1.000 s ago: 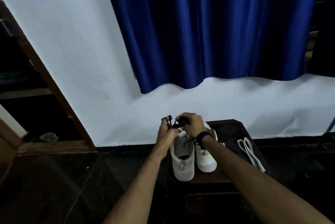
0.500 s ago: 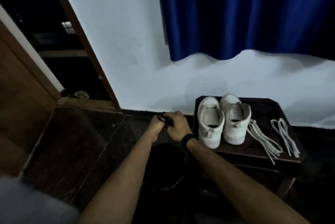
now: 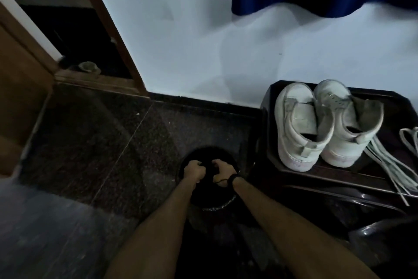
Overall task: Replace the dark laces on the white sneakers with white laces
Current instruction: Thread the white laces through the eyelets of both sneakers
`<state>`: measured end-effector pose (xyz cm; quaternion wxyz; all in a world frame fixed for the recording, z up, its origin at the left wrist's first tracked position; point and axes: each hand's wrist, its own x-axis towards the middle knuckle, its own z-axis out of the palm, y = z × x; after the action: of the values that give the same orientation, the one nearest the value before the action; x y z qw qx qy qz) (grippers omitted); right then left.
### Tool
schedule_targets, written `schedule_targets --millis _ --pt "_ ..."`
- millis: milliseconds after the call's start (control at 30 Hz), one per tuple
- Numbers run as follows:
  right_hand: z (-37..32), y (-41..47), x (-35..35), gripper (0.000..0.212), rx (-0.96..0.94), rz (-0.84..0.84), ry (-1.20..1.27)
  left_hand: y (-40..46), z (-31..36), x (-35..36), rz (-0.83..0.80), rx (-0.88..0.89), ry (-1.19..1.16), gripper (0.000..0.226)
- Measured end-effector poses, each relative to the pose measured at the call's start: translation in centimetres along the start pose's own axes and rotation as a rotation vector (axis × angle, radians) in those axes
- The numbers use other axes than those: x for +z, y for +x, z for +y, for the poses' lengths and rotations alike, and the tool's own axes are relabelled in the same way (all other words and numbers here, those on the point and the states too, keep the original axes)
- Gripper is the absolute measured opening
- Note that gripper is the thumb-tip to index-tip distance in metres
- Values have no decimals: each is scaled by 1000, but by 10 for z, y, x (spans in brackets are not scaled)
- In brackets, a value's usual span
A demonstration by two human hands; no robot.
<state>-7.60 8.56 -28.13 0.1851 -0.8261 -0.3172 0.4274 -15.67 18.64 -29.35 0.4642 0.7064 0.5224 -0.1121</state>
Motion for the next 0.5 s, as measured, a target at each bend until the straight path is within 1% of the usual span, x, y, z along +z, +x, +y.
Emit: schedule_targets --millis 67,133,167,233,300,333,400,500 --pt "2 9 11 59 -9 -27 -64 2 -6 2 13 -8 -1 12" --pt "4 15 20 55 -11 -46 -119 5 -7 2 21 0 16 29" --pt "5 15 23 53 -15 -44 -135 6 -6 2 26 9 22 27" --pt "4 13 24 49 -34 -19 -143 6 -3 1 36 32 7 9" --pt "0 5 15 46 -54 46 -126 5 7 -2 34 53 19 30" --pt "-3 1 7 46 -65 91 -115 2 14 -5 36 75 15 33" --pt "-8 -13 -17 45 -88 195 -69 -4 36 -7 60 150 7 30" --pt "-15 -42 -60 45 -171 347 -6 -21 82 -5 203 296 -80 20"
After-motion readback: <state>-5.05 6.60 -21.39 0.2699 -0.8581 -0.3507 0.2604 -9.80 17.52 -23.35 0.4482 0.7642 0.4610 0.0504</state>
